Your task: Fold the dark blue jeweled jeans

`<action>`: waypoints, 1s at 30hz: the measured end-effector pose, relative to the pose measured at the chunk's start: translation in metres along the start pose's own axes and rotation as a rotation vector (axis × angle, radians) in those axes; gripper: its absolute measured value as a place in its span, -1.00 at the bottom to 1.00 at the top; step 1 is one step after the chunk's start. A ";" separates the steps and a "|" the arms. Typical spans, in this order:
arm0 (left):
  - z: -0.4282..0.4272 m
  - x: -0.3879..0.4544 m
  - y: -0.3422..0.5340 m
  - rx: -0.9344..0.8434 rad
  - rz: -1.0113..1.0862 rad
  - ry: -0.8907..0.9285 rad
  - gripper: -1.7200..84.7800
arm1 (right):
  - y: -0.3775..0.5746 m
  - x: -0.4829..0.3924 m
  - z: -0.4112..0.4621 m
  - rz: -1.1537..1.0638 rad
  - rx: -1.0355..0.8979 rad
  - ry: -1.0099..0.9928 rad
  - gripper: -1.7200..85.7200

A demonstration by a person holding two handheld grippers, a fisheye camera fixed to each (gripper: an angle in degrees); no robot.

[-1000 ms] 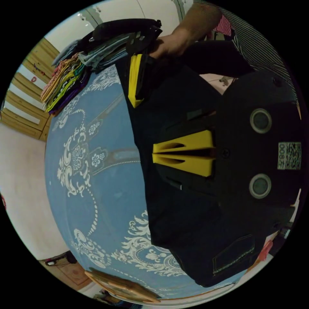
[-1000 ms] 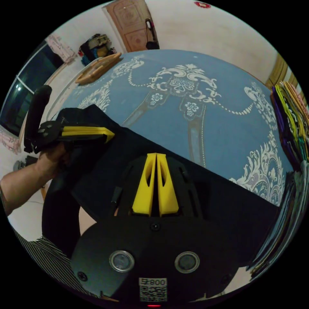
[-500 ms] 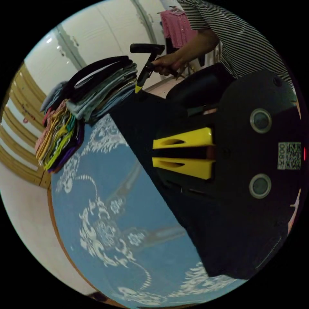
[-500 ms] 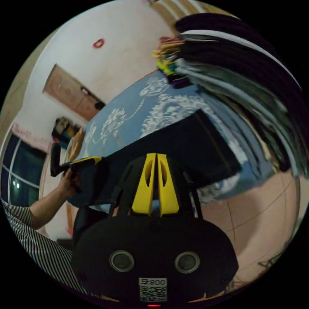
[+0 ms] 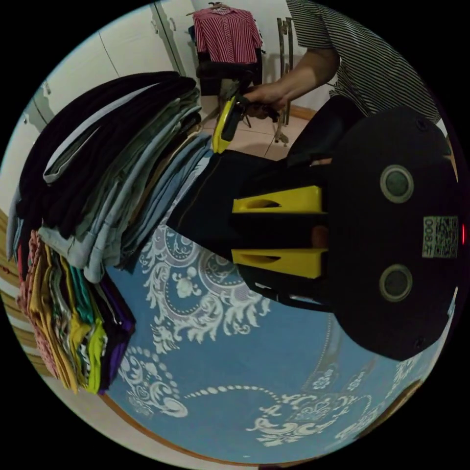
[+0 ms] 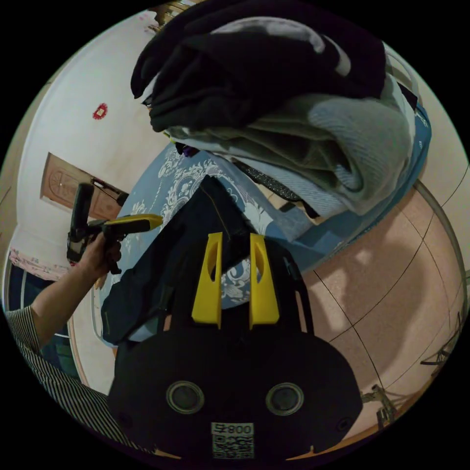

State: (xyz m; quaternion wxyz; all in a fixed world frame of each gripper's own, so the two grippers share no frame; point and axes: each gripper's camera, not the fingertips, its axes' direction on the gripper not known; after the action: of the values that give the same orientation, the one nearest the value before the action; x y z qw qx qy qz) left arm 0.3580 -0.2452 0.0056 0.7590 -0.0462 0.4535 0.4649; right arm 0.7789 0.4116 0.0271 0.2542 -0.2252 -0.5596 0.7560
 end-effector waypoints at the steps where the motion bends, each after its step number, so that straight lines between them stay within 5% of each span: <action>1: 0.009 0.002 -0.015 -0.011 0.011 -0.006 -0.71 | 0.001 0.003 -0.005 0.005 -0.001 -0.009 -0.76; 18: 0.097 0.020 -0.125 -0.102 0.094 -0.056 -0.69 | 0.027 0.010 -0.056 -0.082 -0.044 0.048 -0.74; 30: 0.092 0.037 -0.130 -0.095 0.088 -0.020 -0.90 | 0.059 0.023 -0.071 -0.013 -0.055 -0.058 -0.82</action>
State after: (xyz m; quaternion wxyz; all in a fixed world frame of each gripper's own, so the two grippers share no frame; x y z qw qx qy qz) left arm 0.5209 -0.2483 -0.0136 0.7392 -0.0576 0.4251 0.5192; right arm 0.7978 0.4638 -0.0504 0.2365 -0.2063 -0.5888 0.7448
